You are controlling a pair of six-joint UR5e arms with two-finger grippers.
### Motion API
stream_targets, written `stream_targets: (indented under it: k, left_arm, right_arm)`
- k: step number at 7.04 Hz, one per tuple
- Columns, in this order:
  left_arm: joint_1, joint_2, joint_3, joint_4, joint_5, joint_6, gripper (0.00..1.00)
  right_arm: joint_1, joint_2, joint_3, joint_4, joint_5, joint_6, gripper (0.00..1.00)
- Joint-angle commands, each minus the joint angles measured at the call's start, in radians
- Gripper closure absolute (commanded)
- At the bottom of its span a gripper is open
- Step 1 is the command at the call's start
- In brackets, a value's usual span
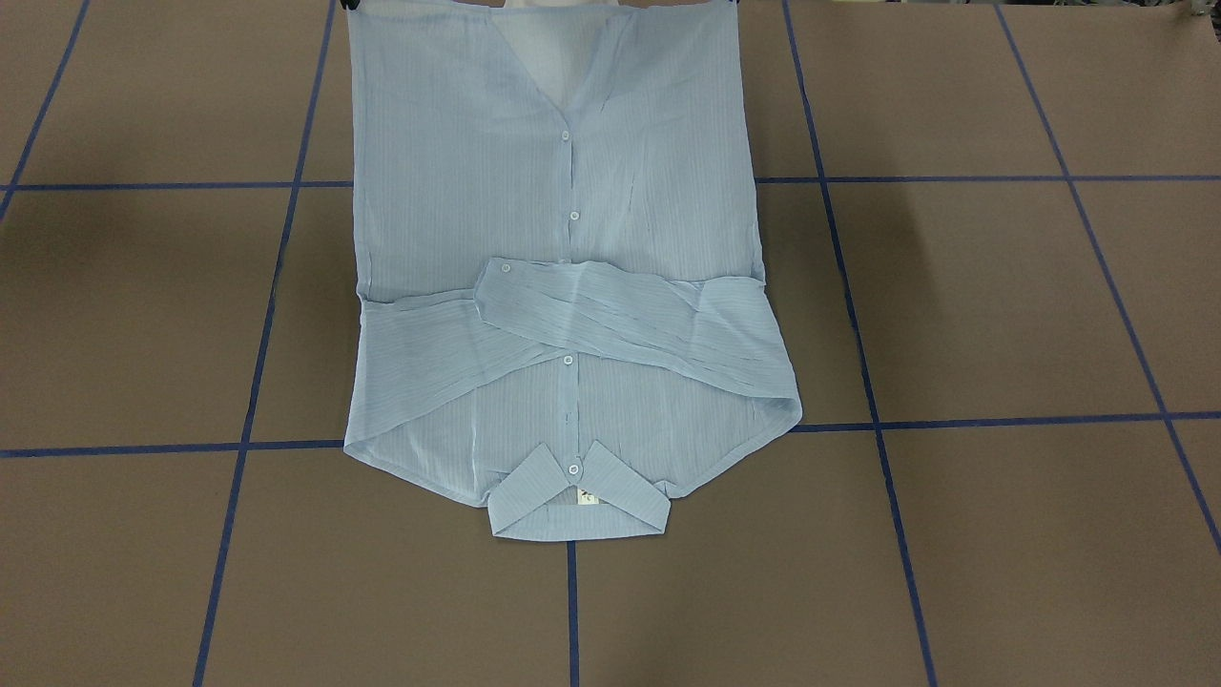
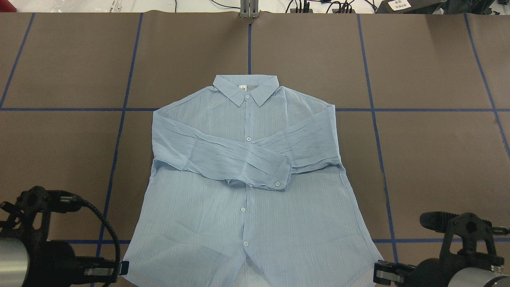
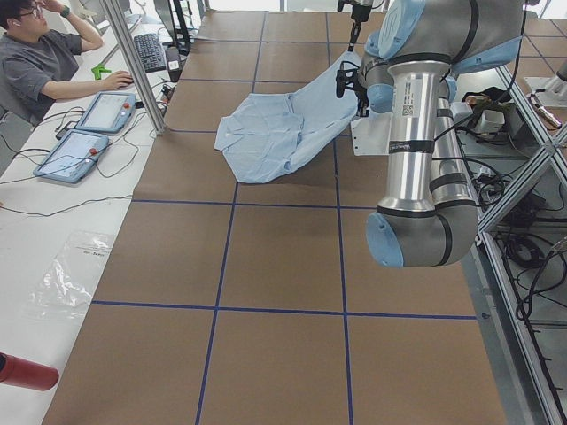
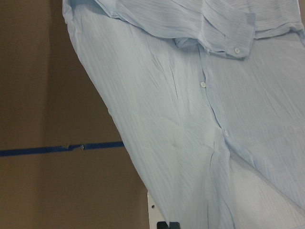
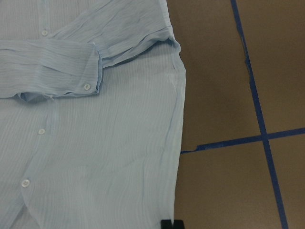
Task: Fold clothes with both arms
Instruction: 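Lift the hem with both grippers and fold it toward the collar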
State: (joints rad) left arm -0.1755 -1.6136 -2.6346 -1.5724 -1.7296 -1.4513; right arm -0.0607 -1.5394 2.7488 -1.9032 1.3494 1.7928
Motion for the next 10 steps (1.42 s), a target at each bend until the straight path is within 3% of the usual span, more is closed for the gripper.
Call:
stream_targets:
  k: [1, 6, 8, 9, 10]
  left_arm:
    - [-0.088, -0.107, 0.178, 0.011, 0.004, 0.062, 1.0]
    - [-0.431, -0.33, 0.49, 0.009, 0.039, 0.173, 1.0]
    - [-0.487, -0.383, 0.543, 0.005, 0.059, 0.19, 1.0]
    - [-0.486, -0.41, 0.618, -0.011, 0.103, 0.19, 1.0]
    - [-0.486, -0.431, 0.751, -0.109, 0.111, 0.19, 1.0]
  right_arm:
    - [0.144, 0.204, -0.169, -0.027, 0.004, -0.086, 1.0]
    - [0.516, 0.441, -0.433, -0.011, 0.007, -0.274, 1.0]
    - [0.593, 0.443, -0.579, 0.161, 0.007, -0.288, 1.0]
    - [0.611, 0.443, -0.683, 0.253, 0.007, -0.312, 1.0]
    - [0.62, 0.441, -0.804, 0.345, 0.005, -0.334, 1.0]
